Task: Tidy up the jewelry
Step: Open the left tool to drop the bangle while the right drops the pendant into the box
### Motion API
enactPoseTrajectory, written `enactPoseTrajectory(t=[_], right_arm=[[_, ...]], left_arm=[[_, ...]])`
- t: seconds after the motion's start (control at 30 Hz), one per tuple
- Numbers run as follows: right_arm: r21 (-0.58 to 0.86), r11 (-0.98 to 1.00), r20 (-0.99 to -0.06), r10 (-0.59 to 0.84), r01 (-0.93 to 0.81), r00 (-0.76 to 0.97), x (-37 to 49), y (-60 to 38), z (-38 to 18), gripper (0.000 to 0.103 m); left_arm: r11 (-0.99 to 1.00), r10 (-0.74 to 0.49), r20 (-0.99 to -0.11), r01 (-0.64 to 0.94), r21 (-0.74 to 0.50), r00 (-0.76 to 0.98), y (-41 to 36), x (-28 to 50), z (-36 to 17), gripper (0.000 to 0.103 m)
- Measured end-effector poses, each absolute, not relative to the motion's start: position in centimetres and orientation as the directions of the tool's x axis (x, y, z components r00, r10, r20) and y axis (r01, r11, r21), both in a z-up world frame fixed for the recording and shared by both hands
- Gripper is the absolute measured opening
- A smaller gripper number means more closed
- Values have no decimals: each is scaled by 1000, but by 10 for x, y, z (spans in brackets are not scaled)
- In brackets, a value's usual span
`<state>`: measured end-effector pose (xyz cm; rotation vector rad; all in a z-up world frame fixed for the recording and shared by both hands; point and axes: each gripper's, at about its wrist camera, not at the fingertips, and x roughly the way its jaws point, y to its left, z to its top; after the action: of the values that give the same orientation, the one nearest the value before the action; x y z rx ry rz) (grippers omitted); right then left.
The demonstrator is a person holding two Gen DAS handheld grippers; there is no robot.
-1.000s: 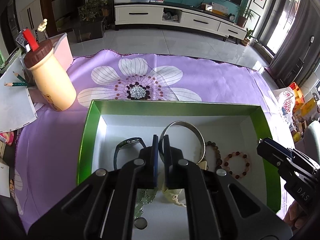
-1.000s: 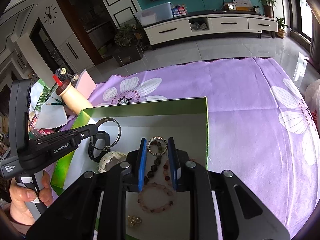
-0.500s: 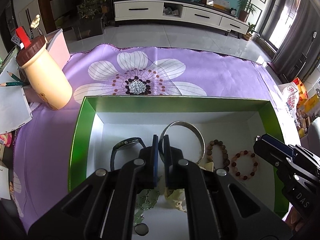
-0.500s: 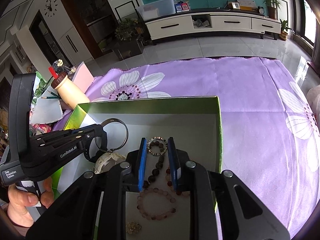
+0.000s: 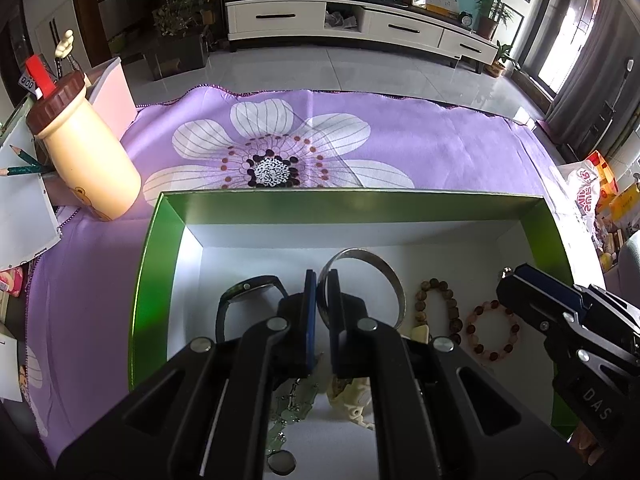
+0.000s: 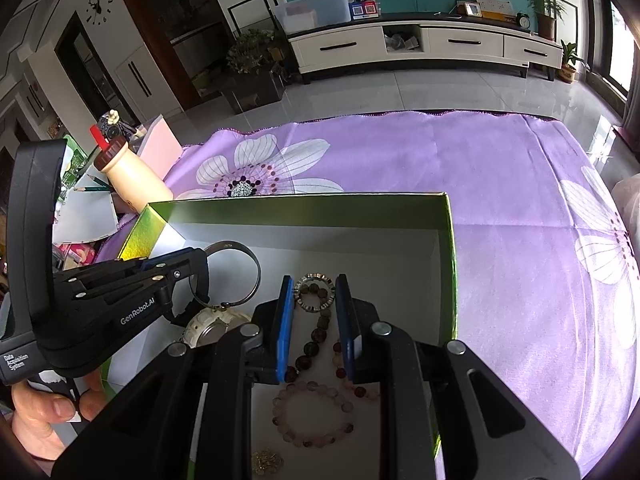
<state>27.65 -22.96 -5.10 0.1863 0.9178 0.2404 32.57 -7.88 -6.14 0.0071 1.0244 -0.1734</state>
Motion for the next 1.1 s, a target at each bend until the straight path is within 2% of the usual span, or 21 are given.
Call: enactPoseTrajectory(t=[0.8,1.03,1.1], right_arm=[[255,961,-773,269,-108,575,288,-232,-53,21],[257,962,-771,264,-95,579,287,-234,-53,21],[263,960,-772,266,-91,578,285,-234,-53,21]], left_arm=[[984,-137,-854,164,-61,502,-86,328,-62,5],[985,-131,-851,161,-56,508,-86,326,-59,17],[986,-129,-851,160,-54,509,-86,325,-59,24]])
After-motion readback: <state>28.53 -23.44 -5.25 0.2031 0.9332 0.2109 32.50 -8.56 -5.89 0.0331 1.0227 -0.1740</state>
